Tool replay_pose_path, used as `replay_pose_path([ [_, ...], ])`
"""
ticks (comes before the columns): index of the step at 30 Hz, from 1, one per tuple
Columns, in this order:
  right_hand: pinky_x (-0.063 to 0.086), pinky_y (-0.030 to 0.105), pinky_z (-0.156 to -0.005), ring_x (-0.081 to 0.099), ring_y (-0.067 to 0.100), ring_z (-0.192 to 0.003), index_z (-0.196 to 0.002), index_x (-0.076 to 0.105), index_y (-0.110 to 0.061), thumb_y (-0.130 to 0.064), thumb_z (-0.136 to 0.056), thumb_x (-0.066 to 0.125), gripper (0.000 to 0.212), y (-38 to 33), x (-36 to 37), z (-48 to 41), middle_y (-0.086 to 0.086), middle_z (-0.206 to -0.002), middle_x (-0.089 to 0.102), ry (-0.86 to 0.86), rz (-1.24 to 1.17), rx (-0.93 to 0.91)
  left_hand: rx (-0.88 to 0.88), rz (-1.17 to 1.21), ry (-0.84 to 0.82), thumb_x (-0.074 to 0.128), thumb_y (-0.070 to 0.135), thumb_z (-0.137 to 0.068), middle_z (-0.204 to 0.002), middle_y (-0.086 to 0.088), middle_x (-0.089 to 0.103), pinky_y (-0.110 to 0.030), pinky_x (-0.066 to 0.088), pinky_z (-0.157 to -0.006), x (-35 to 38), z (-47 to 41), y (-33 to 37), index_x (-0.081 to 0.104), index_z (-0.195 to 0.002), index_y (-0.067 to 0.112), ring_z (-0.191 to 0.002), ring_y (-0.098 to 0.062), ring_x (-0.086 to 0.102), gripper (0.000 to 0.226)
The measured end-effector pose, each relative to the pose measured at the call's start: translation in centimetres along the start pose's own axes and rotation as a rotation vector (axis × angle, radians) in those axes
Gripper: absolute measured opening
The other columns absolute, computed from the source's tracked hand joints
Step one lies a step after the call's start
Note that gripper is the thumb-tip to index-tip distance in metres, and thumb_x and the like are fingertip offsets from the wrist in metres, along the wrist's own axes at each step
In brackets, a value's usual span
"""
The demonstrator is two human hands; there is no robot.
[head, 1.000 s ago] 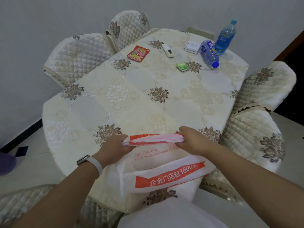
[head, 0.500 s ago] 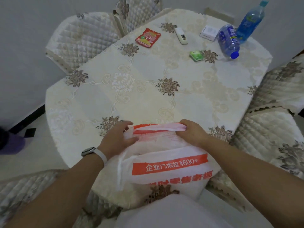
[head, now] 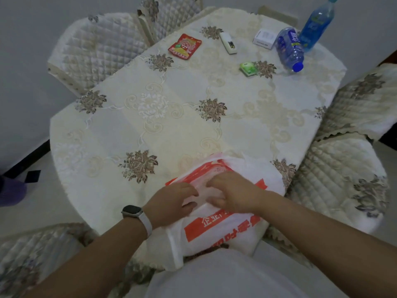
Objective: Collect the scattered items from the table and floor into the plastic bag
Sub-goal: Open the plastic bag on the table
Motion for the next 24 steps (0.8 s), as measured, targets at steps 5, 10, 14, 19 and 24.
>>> replay_pose_path([
  [5, 0.048, 0.035, -0.082, 0.059, 0.015, -0.092, -0.135, 0.048, -0.024, -0.079, -0.082, 0.038, 0.076, -1.4, 2.4, 2.3, -0.001, -0.107, 0.067, -0.179, -0.067, 0.028, 0.001, -0.264, -0.242, 0.037, 0.068, -0.082, -0.157, -0.004, 0.034, -0.043, 0.025, -0.116, 3.7, -0.2, -0.6, 0.045, -0.143, 0.027, -0.144, -0.025, 0.032, 0.074],
  [10, 0.046, 0.035, -0.06, 0.058, 0.026, -0.068, -0.097, 0.056, -0.018, -0.066, -0.08, 0.049, 0.051, -1.2, 5.4, 6.5, 0.003, -0.077, 0.061, -0.163, 0.135, -0.091, -0.089, -0.389, -0.369, 0.039, 0.07, -0.083, -0.164, -0.002, 0.015, -0.045, 0.017, -0.119, 6.1, 1.8, -5.0, 0.029, -0.15, 0.034, -0.15, -0.025, 0.014, 0.077],
  [14, 0.043, 0.027, -0.048, 0.061, 0.022, -0.059, -0.093, 0.059, -0.024, -0.046, -0.081, 0.049, 0.027, 1.3, 7.1, 10.3, 0.0, -0.074, 0.063, -0.03, 0.249, -0.039, -0.099, -0.382, -0.276, 0.04, 0.064, -0.076, -0.154, -0.009, 0.04, -0.048, 0.036, -0.111, 5.4, 2.6, -6.2, 0.04, -0.143, 0.032, -0.14, -0.029, 0.039, 0.075],
  [19, 0.044, 0.026, -0.042, 0.061, 0.022, -0.048, -0.103, 0.044, -0.028, -0.042, -0.082, 0.046, 0.025, 1.9, 9.3, 13.1, 0.0, -0.092, 0.07, -0.002, 0.208, 0.064, -0.149, -0.33, -0.16, 0.04, 0.051, -0.084, -0.137, -0.006, 0.059, -0.045, 0.045, -0.102, 4.2, 2.8, -6.3, 0.055, -0.138, 0.025, -0.125, -0.028, 0.055, 0.062],
  [24, 0.04, 0.033, -0.062, 0.061, 0.026, -0.076, -0.089, 0.059, -0.018, -0.043, -0.087, 0.037, 0.033, -0.8, 8.1, 9.8, 0.003, -0.083, 0.065, 0.057, 0.036, 0.189, 0.039, -0.234, -0.001, 0.044, 0.046, -0.092, -0.095, 0.003, 0.065, -0.041, 0.049, -0.082, 2.7, 4.3, 1.5, 0.06, -0.095, 0.023, -0.088, -0.022, 0.06, 0.028],
])
Point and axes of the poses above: each hand's wrist, its own z-axis away from the middle knuckle, its own x-axis out of the palm, y = z × x, the point moved 7 cm from there along -z, towards the middle knuckle
